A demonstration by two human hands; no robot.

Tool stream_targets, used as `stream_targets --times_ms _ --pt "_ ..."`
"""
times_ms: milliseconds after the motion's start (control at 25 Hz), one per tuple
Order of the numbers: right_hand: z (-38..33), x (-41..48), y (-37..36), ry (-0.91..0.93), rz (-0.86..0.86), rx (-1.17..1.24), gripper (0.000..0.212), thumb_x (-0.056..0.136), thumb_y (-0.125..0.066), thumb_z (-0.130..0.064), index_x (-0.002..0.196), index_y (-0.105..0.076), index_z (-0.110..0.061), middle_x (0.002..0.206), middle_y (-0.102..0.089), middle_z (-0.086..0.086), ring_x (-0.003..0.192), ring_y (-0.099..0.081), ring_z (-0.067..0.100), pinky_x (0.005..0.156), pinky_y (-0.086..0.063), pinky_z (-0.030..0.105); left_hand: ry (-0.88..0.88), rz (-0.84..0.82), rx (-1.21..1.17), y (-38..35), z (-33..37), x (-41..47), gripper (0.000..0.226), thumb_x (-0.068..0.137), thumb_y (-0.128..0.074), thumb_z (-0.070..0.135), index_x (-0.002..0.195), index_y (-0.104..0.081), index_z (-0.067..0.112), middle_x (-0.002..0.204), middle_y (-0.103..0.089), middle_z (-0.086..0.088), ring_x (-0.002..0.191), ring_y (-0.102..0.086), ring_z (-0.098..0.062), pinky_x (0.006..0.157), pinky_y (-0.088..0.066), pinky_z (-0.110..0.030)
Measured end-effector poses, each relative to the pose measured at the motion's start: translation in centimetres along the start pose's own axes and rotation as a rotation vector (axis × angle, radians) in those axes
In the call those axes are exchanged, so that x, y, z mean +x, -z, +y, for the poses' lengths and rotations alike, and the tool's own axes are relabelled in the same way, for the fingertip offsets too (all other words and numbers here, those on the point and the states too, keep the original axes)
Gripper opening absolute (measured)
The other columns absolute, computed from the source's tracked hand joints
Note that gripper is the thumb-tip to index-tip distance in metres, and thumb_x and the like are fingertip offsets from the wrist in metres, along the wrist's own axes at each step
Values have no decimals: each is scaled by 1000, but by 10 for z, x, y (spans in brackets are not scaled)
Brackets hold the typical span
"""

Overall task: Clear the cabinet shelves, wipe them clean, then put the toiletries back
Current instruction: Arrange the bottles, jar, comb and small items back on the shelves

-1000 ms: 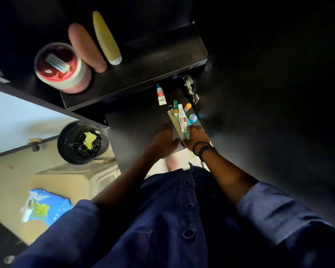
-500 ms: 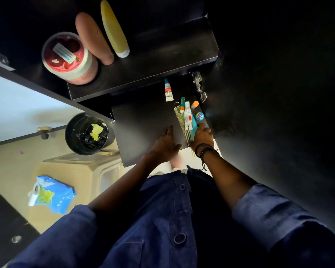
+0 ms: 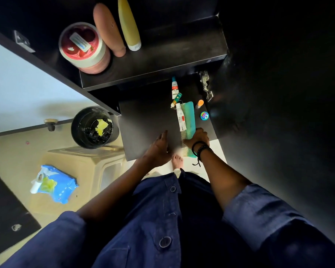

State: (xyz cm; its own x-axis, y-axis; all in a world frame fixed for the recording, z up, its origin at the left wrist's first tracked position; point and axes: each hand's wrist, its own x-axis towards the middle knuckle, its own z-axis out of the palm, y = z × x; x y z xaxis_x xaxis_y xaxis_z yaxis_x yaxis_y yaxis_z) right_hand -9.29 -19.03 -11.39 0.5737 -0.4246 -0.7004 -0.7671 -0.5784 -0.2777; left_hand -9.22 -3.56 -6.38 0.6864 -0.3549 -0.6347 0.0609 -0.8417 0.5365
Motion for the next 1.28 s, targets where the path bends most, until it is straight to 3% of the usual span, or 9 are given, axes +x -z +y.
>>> stream_targets --times_ms 240,480,600,680,760,840,920,1080,1280 --pt "-6 -16 10 11 37 80 51 80 -73 -26 122 -52 -7 126 -58 11 115 -57 29 91 -50 34 -38 -4 -42 3 -4 -8 74 88 -63 24 146 -20 10 143 -42 -16 124 -49 -34 99 -46 -42" --pt "-2 -40 44 8 23 207 55 80 -74 -28 125 -52 -5 122 -54 6 115 -55 26 91 -48 32 -36 -42 -144 15 3 -13 72 88 -63 27 146 -21 13 146 -39 -14 130 -44 -34 101 -45 -48" --pt "4 -52 57 -4 14 323 51 78 -76 -28 120 -57 -6 122 -60 9 104 -62 26 83 -54 32 -58 -25 -213 22 14 -18 61 91 -61 23 142 -30 10 144 -43 -12 131 -45 -30 103 -44 -42" --pt "3 -62 63 57 -47 429 42 79 -76 -22 116 -63 -6 119 -64 9 94 -64 23 78 -54 29 -71 3 -261 26 22 -21 48 94 -56 22 136 -39 6 136 -51 -11 123 -52 -26 96 -46 -33" --pt "-2 -73 66 140 -113 502 37 79 -76 -19 112 -66 -8 117 -67 8 90 -63 18 80 -54 30 -9 51 -400 32 30 -23 40 96 -51 28 130 -48 7 126 -58 -9 105 -61 -22 87 -51 -35" --pt "-10 -81 68 204 -178 489 35 76 -78 -24 108 -68 -15 114 -67 2 94 -64 18 89 -55 36 63 72 -594 38 34 -24 35 97 -50 34 121 -54 9 116 -64 -9 80 -66 -16 73 -57 -35" --pt "-19 -87 66 259 -241 445 39 75 -78 -33 110 -67 -20 114 -67 -1 102 -64 21 93 -54 42 78 123 -713 46 33 -24 30 95 -52 34 111 -58 9 104 -68 -9 71 -66 -13 63 -57 -30" --pt "-38 -103 68 382 -273 358 38 95 -53 -38 129 -52 -21 118 -60 -2 102 -59 21 88 -52 34 18 247 -844 60 28 -27 14 92 -60 25 99 -60 12 95 -70 -5 68 -70 -8 56 -58 -24" --pt "-55 -116 73 409 -309 321 39 103 -29 -36 138 -40 -22 116 -51 -4 103 -50 16 91 -46 33 -4 223 -1024 69 29 -36 13 91 -61 21 101 -62 13 101 -70 -6 80 -71 -15 63 -60 -28"
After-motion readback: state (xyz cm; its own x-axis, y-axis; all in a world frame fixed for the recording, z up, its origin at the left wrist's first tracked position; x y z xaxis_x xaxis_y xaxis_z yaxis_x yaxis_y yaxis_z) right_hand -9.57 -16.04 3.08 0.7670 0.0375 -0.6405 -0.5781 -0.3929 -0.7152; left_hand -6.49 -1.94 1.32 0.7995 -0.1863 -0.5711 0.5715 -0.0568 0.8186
